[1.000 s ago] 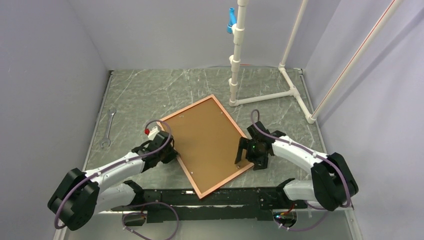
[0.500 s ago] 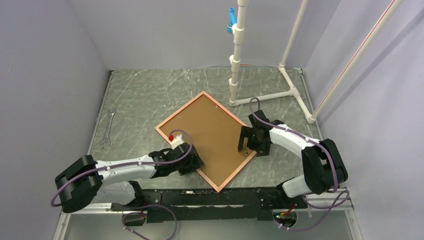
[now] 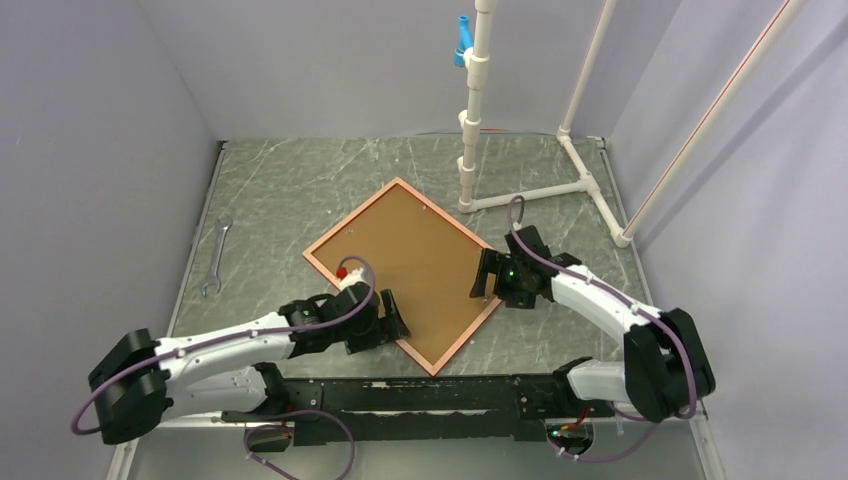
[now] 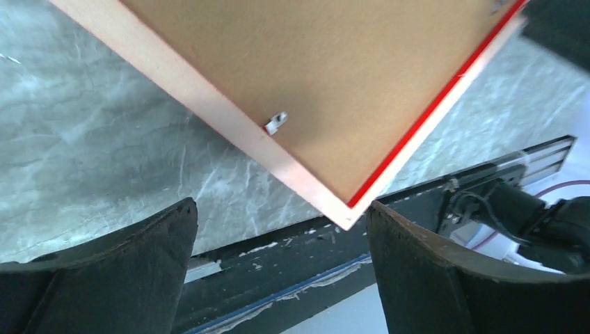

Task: Put the photo into the frame
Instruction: Adjust the photo frame at the center of the board.

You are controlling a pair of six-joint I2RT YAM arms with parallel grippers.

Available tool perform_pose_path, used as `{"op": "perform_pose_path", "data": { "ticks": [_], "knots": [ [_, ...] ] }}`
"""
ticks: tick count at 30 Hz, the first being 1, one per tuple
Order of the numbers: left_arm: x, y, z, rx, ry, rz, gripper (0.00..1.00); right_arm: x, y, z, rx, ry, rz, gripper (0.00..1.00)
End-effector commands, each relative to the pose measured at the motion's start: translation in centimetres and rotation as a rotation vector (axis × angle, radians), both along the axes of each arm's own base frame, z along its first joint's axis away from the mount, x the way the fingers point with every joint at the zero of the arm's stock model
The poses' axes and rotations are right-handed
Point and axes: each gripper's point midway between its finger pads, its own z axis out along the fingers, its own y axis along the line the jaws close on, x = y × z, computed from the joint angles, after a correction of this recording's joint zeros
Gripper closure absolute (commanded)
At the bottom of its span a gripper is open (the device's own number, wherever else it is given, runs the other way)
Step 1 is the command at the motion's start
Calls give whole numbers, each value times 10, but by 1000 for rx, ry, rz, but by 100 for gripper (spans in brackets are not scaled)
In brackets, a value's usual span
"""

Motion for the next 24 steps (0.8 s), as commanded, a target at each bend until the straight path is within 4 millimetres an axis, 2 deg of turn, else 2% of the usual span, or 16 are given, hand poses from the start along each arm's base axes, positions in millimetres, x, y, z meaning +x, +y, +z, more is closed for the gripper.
{"op": "perform_pose_path", "data": {
  "ticks": [1, 6, 10, 14, 16, 19, 24],
  "knots": [
    [23, 10, 49, -9, -122, 25, 7, -24, 5, -2, 53, 26, -4, 4],
    [49, 23, 107, -26, -234, 58, 7, -43, 10, -19, 51, 70, -17, 9],
    [59, 30, 132, -16, -277, 62, 7, -45, 21, -27, 42, 82, -4, 12],
    [58, 39, 128, 16, -258, 73, 7, -42, 30, -32, -24, 80, 27, 28],
    [57, 44, 123, 20, -245, 84, 7, -43, 26, -36, -82, 85, 29, 33],
    [56, 51, 115, 13, -233, 104, 8, -44, 17, -40, -154, 87, 29, 45],
    [57, 62, 106, 15, -222, 128, 8, -48, 5, -43, -216, 91, 46, 77]
  ]
}}
